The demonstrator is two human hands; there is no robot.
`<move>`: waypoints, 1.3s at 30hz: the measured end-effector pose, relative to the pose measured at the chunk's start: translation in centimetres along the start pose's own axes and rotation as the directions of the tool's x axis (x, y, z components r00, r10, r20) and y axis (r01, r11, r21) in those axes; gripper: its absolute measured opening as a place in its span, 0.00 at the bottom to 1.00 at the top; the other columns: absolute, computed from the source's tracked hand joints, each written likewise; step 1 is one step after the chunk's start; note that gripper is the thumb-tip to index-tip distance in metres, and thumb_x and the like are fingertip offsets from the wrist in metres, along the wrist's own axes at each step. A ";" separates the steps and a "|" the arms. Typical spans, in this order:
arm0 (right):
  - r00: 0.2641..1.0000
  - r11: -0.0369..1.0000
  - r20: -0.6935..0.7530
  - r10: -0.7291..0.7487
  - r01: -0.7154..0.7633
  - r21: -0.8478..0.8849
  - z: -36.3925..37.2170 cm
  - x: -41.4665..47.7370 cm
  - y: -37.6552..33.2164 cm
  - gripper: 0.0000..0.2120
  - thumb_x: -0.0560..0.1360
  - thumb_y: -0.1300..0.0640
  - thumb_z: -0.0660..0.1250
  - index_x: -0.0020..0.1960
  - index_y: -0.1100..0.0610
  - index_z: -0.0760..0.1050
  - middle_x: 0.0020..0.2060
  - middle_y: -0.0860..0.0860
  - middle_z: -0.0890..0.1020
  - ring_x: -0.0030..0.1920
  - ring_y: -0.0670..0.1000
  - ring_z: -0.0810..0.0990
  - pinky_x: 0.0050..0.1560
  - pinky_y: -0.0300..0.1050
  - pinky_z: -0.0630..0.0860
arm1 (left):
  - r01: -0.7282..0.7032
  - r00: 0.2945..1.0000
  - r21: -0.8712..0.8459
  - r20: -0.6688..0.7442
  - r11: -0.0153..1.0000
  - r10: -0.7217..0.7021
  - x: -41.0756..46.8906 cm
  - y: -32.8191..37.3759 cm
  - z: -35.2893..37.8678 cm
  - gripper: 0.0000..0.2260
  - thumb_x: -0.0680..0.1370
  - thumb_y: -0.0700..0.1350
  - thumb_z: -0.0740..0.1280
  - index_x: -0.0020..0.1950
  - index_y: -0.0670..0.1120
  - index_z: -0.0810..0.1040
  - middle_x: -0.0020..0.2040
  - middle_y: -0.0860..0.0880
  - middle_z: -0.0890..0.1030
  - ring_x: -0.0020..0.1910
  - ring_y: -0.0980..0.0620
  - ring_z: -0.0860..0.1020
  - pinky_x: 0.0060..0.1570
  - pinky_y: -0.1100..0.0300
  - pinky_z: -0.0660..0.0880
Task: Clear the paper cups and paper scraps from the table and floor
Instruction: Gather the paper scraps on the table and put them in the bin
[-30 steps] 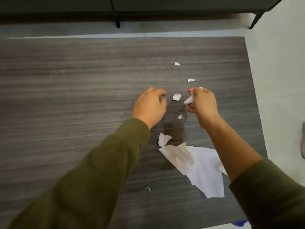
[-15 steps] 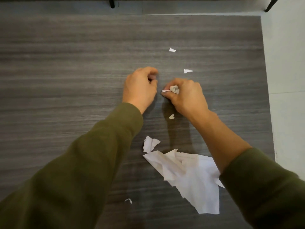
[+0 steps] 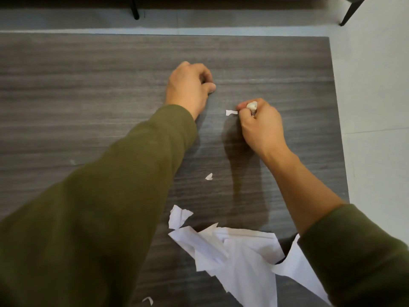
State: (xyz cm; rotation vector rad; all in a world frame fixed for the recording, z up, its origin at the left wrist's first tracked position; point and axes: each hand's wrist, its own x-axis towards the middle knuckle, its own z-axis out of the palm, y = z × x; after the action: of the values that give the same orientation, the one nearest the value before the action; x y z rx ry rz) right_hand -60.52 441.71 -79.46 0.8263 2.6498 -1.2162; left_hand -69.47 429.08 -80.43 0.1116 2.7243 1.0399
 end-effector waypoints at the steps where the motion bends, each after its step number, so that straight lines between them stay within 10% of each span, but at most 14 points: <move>1: 1.000 0.999 0.003 -0.021 0.021 -0.037 0.0 0.0 0.1 0.09 0.77 0.57 0.58 0.49 0.55 0.77 0.37 0.44 0.75 0.40 0.46 0.72 0.38 0.35 0.63 | 0.012 1.000 -0.004 -0.016 1.000 -0.012 0.0 0.0 0.1 0.05 0.73 0.45 0.70 0.48 0.47 0.81 0.46 0.50 0.73 0.47 0.54 0.72 0.44 0.69 0.62; 13: 0.995 0.960 0.066 -0.069 0.084 -0.269 0.7 0.3 -1.0 0.09 0.76 0.54 0.64 0.48 0.60 0.78 0.48 0.56 0.81 0.50 0.55 0.78 0.45 0.41 0.69 | -0.099 0.991 0.137 0.103 0.986 0.085 -0.1 0.4 0.5 0.08 0.80 0.41 0.59 0.55 0.39 0.74 0.59 0.41 0.71 0.58 0.44 0.71 0.57 0.58 0.64; 20: 0.988 0.980 0.151 -0.041 0.010 0.201 1.1 -2.9 -2.8 0.08 0.75 0.65 0.60 0.46 0.53 0.73 0.34 0.44 0.76 0.36 0.47 0.76 0.39 0.39 0.73 | -0.067 0.983 -0.158 0.160 0.985 0.093 -5.8 -1.9 -4.3 0.06 0.77 0.37 0.61 0.47 0.47 0.73 0.37 0.53 0.73 0.37 0.55 0.70 0.43 0.61 0.67; 24: 0.961 0.988 0.274 0.047 -0.085 0.129 0.9 -5.0 -2.4 0.14 0.77 0.64 0.58 0.38 0.50 0.74 0.29 0.46 0.73 0.31 0.45 0.71 0.35 0.38 0.68 | -0.126 0.957 -0.067 0.256 0.990 0.139 -10.3 -2.7 -6.1 0.08 0.78 0.40 0.63 0.50 0.47 0.81 0.45 0.50 0.77 0.45 0.51 0.74 0.53 0.61 0.69; 28: 0.940 0.989 0.317 0.130 -0.145 0.025 0.6 -7.8 -0.9 0.12 0.77 0.59 0.56 0.36 0.55 0.70 0.29 0.49 0.72 0.35 0.53 0.71 0.41 0.48 0.70 | 0.018 0.982 -0.102 0.188 0.995 0.001 -12.9 -4.8 -7.1 0.04 0.75 0.41 0.68 0.48 0.45 0.82 0.44 0.45 0.81 0.45 0.44 0.80 0.54 0.51 0.74; 39: 0.975 0.962 0.216 0.050 0.011 -0.272 2.8 -11.2 0.9 0.14 0.72 0.45 0.68 0.37 0.54 0.72 0.31 0.42 0.74 0.33 0.43 0.72 0.31 0.34 0.64 | 0.391 0.885 -0.267 -0.151 0.881 -0.439 -16.9 -14.5 -12.5 0.05 0.71 0.41 0.73 0.43 0.49 0.79 0.34 0.51 0.78 0.34 0.54 0.76 0.51 0.49 0.78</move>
State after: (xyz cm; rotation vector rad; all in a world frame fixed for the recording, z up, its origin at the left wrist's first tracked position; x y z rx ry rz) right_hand -50.87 435.29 -78.45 0.6294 2.5408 -0.8538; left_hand -55.86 407.62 -77.98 -0.6329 2.5949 1.2727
